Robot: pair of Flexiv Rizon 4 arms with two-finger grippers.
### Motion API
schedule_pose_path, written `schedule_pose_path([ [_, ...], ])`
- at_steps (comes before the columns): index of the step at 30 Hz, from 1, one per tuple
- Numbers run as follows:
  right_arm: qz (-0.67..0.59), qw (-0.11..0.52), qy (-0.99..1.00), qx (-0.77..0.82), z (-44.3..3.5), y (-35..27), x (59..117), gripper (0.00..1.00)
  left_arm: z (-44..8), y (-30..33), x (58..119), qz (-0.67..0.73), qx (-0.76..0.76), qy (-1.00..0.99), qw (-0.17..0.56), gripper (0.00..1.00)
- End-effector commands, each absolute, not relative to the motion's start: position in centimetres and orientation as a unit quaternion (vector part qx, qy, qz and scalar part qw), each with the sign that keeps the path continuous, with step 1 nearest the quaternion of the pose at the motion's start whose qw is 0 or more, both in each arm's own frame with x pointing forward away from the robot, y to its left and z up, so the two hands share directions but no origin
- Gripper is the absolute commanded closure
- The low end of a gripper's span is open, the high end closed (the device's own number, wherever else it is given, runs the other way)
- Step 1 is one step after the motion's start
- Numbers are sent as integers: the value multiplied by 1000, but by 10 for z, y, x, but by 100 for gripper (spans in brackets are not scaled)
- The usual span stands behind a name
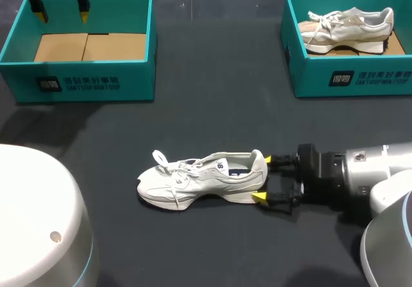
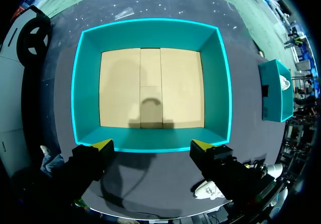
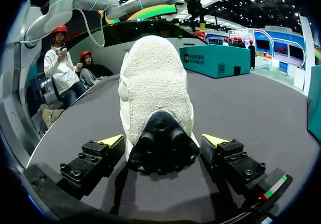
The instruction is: Take the shoe out of the shoebox, open the shoe tongue, remove and reinsert the insole, then place the shoe into the shoebox
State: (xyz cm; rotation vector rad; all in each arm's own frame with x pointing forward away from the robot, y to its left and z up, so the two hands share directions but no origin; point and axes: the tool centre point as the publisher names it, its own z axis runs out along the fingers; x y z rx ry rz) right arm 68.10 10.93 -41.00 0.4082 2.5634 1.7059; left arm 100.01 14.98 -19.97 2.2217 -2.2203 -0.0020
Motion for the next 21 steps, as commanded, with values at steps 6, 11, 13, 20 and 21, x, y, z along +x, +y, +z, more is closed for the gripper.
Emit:
schedule_pose_path([
  [6, 550, -3, 827, 115, -408, 111, 686, 0, -200, 150, 1000, -1, 707, -707, 0, 0],
  [11, 551, -14, 828, 106, -410, 120, 687, 0, -200, 150, 1000, -1, 707, -707, 0, 0],
  [13, 552, -17, 827, 104, -410, 123, 686, 0, -200, 150, 1000, -1, 707, -707, 0, 0],
  [20, 555, -24, 826, 98, -413, 132, 682, 0, -200, 150, 1000, -1, 707, -707, 0, 0],
  [21, 555, -24, 826, 97, -413, 133, 682, 0, -200, 150, 1000, -1, 707, -707, 0, 0],
])
